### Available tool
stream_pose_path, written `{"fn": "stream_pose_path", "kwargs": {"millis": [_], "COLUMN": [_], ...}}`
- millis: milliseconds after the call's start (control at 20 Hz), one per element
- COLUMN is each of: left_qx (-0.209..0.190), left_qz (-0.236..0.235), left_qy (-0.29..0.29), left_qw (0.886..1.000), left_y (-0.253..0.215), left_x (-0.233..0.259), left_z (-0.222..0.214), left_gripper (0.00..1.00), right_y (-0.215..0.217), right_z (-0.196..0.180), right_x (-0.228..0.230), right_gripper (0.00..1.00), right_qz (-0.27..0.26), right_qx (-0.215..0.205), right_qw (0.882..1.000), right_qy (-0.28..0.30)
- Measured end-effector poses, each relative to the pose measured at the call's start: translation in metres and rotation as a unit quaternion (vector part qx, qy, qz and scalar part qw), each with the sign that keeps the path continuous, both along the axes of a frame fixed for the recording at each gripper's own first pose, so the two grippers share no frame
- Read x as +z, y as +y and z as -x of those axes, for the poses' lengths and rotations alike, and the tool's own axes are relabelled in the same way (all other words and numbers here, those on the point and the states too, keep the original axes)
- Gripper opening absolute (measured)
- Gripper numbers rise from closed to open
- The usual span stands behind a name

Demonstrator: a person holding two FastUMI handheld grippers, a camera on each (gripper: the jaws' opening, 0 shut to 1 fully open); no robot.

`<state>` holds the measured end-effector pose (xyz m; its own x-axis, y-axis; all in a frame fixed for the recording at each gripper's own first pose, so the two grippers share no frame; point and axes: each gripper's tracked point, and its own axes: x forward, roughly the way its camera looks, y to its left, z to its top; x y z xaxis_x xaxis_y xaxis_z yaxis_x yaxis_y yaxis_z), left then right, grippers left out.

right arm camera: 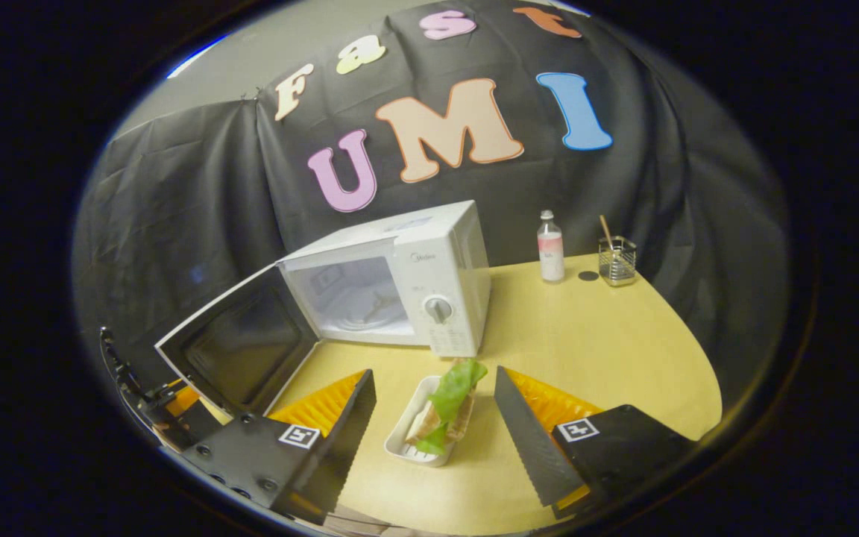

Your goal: Open the microwave oven with the left hand, put the food in, and close the microwave oven.

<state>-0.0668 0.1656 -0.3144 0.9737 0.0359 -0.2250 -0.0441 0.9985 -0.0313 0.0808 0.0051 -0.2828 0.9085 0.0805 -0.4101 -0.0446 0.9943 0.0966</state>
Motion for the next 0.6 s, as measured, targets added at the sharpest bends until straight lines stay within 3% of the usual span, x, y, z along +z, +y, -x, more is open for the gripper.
{"fn": "stream_pose_path", "kwargs": {"millis": [200, 350, 450, 550, 600], "left_qx": [0.063, 0.133, 0.163, 0.184, 0.188], "left_qz": [-0.024, -0.051, -0.046, -0.043, -0.05], "left_qy": [-0.009, -0.045, -0.073, -0.096, -0.104], "left_qw": [0.998, 0.989, 0.983, 0.977, 0.975], "left_y": [0.041, 0.08, 0.091, 0.097, 0.097], "left_x": [0.01, 0.039, 0.065, 0.086, 0.095], "left_z": [0.008, 0.017, 0.03, 0.036, 0.037], "left_gripper": [0.99, 0.99, 0.91, 0.94, 0.94], "right_y": [-0.003, -0.006, -0.009, -0.01, -0.011], "right_z": [-0.004, -0.009, -0.011, -0.013, -0.017], "right_x": [-0.016, -0.029, -0.042, -0.051, -0.053], "right_gripper": [0.99, 0.99, 0.99, 0.99, 0.9], "right_qz": [-0.001, -0.012, -0.022, -0.036, -0.039], "right_qx": [-0.007, -0.012, -0.013, -0.014, -0.015], "right_qw": [1.0, 0.999, 0.997, 0.994, 0.994], "right_qy": [0.023, 0.049, 0.072, 0.098, 0.105]}}
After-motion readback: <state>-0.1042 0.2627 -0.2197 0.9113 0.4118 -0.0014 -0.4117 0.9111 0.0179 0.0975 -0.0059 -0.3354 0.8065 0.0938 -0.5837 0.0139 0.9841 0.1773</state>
